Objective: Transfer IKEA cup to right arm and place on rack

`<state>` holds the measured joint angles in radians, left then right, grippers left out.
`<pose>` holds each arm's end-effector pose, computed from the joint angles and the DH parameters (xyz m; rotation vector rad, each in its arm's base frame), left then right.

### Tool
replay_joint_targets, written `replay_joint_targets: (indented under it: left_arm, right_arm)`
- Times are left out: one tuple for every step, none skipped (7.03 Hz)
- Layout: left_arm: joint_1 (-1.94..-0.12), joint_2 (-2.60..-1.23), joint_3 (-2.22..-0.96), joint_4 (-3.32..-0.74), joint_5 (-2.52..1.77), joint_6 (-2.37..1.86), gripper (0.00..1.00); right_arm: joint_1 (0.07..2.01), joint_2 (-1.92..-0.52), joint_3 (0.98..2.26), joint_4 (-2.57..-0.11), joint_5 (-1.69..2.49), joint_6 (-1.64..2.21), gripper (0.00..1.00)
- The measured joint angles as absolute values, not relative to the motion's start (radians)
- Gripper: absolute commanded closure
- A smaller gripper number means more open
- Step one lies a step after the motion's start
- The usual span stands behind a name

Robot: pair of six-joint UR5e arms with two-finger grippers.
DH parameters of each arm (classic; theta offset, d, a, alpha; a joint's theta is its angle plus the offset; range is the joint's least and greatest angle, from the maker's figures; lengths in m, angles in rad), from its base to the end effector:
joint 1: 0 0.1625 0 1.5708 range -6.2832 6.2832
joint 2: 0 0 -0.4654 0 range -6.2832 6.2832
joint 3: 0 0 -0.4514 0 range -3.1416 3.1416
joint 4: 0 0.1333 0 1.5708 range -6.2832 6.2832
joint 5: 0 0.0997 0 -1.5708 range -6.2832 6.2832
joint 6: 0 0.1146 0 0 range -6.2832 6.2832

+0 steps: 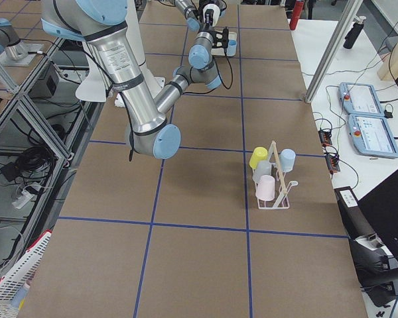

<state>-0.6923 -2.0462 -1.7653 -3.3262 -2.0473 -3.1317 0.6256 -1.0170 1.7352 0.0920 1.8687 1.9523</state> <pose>0.3784 -0.4187 0.1537 -1.1886 2.0524 -0.5518 -0.4182 -0.4251 0.1132 0.1453 -2.3357 0.1436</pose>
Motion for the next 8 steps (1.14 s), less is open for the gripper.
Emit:
replay_joint_targets:
  left_arm:
    - [-0.694, -2.045, -1.768, -3.326, -2.049, -3.131, 0.00]
    - [-0.704, -2.036, -1.771, -3.326, -2.053, -3.127, 0.00]
    - [-0.733, -2.006, -1.773, -3.328, -2.070, -3.105, 0.00]
    - [-0.774, -1.968, -1.769, -3.324, -2.117, -3.028, 0.00]
    - [-0.813, -1.934, -1.763, -3.302, -2.171, -2.909, 0.00]
    - [-0.851, -1.908, -1.755, -3.261, -2.216, -2.797, 0.00]
    - [-0.893, -1.896, -1.736, -3.211, -2.279, -2.685, 0.00]
    - [-0.953, -1.891, -1.708, -3.152, -2.352, -2.553, 0.00]
  right_arm:
    - [0.626, -1.017, 1.738, 0.092, 1.869, 1.953, 0.87]
    - [0.627, -1.019, 1.743, 0.092, 1.870, 1.957, 0.87]
    - [0.631, -1.024, 1.749, 0.093, 1.870, 1.965, 0.87]
    - [0.646, -1.038, 1.750, 0.091, 1.873, 1.967, 0.87]
    - [0.681, -1.063, 1.741, 0.080, 1.887, 1.960, 0.87]
    - [0.730, -1.090, 1.722, 0.043, 1.932, 1.926, 0.87]
    - [0.781, -1.106, 1.704, -0.036, 2.000, 1.848, 0.87]
    - [0.838, -1.109, 1.699, -0.152, 2.073, 1.757, 0.87]
